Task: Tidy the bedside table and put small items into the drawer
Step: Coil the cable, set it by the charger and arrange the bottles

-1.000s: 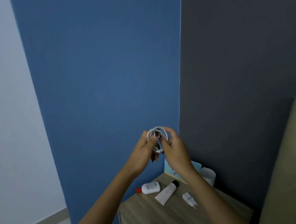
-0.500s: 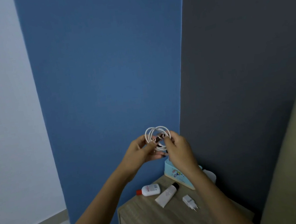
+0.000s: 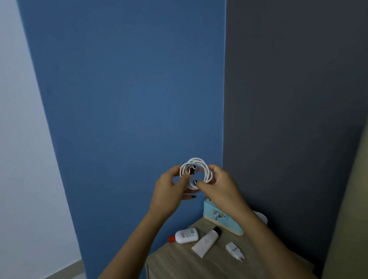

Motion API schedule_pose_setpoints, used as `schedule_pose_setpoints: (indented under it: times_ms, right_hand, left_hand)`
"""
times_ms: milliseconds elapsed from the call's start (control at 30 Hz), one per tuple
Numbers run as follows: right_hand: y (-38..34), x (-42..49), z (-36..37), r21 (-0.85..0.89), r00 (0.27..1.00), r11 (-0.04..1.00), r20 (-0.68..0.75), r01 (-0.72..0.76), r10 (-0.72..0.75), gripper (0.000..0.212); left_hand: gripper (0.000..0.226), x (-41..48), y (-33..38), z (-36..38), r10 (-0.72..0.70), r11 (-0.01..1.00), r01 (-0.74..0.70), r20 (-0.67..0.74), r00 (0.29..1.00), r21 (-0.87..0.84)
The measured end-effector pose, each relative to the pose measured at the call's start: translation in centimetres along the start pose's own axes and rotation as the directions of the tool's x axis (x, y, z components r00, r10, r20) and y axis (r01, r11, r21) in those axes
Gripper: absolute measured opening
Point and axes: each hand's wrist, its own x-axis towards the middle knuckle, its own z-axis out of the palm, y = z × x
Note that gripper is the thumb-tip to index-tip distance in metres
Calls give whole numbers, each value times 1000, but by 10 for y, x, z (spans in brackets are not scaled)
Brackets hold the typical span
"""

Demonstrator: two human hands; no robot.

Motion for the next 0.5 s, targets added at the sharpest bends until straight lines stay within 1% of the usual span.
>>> schedule_pose_setpoints:
  times_ms: [33,100,167,300,367,433,467,500]
  right_hand:
    - [0,0,-1,-9,1000,1000,-5,-6,6,21]
    - [0,0,-1,26,999,999,-5,-38,38,14]
    - [0,0,-2,79,997,994,8,-78,78,13]
    - [2,-1,-3,82,996,995,70,-63,57,22]
    - [1,-4,-4,85,993,994,106,-65,56,25]
    - [0,-4,-9,145,985,985,157,-95,71,16]
    - [0,-4,-13,168,976,979,203,-114,79,13]
    - [1,-4,-16,167,962,978,259,-128,82,15]
  left_hand:
    - [19,1,-1,-1,40,992,-38,-17,999,118]
    - [18,2,-1,-1,136,931,-113,-42,990,348]
    - [18,1,1,2,200,874,-151,-58,978,461]
    - [20,2,7,5,262,825,-190,-63,963,532]
    - [20,4,7,3,240,842,-173,-68,968,510]
    - [20,5,6,0,208,859,-131,-104,972,494]
    - [19,6,6,-3,190,877,-112,-122,974,467]
    - [19,6,6,-6,172,896,-102,-127,977,431]
